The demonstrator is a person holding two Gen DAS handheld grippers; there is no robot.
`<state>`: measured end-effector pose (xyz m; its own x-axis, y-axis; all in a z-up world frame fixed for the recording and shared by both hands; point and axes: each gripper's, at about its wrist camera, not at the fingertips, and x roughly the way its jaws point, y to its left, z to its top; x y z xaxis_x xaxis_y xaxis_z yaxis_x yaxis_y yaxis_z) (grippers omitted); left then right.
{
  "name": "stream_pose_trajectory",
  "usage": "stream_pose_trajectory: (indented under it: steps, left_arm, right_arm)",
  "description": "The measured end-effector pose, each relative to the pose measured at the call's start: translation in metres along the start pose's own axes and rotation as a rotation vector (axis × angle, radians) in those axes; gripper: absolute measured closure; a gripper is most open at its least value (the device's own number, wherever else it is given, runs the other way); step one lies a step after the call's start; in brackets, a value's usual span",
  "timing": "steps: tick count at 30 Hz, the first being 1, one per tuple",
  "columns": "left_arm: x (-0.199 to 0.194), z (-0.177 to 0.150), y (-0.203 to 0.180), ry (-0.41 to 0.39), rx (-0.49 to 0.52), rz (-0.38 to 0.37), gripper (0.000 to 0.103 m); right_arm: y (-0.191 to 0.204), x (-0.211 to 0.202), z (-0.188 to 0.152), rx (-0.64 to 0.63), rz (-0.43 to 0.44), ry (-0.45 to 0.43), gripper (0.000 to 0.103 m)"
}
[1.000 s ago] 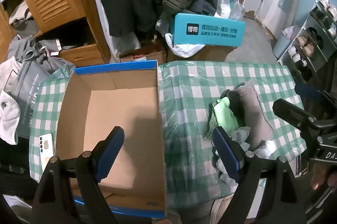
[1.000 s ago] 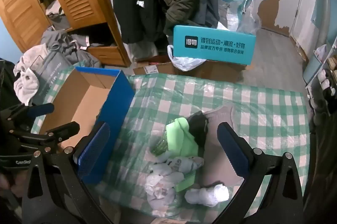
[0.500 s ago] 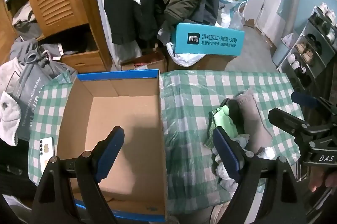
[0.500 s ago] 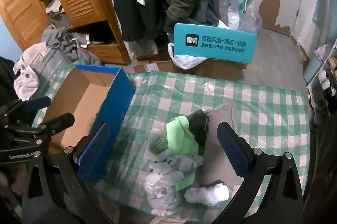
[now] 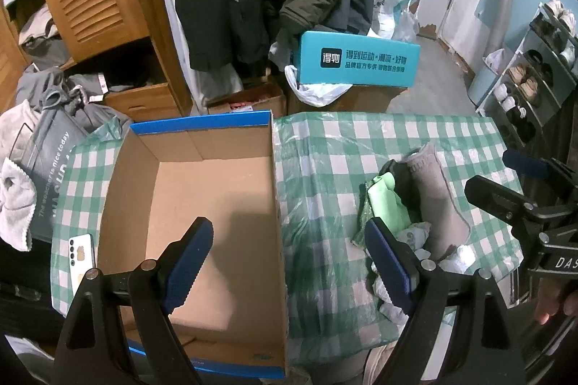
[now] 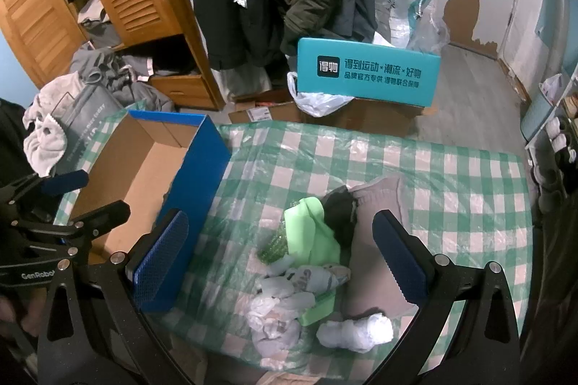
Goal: Organize soft objects
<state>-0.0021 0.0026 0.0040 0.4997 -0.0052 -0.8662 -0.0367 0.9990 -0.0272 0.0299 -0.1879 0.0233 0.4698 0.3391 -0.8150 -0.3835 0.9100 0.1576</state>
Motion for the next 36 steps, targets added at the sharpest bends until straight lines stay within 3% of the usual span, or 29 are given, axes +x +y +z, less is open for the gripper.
stream_pose_trajectory:
  steps: [36]
  left_arm:
    - [0.0026, -0.0026, -0.0023, 0.005, 0.004, 0.007, 0.016]
  right_arm:
    - [-0.0018, 0.0019, -0.0021, 0.008, 0.002, 0.01, 0.002]
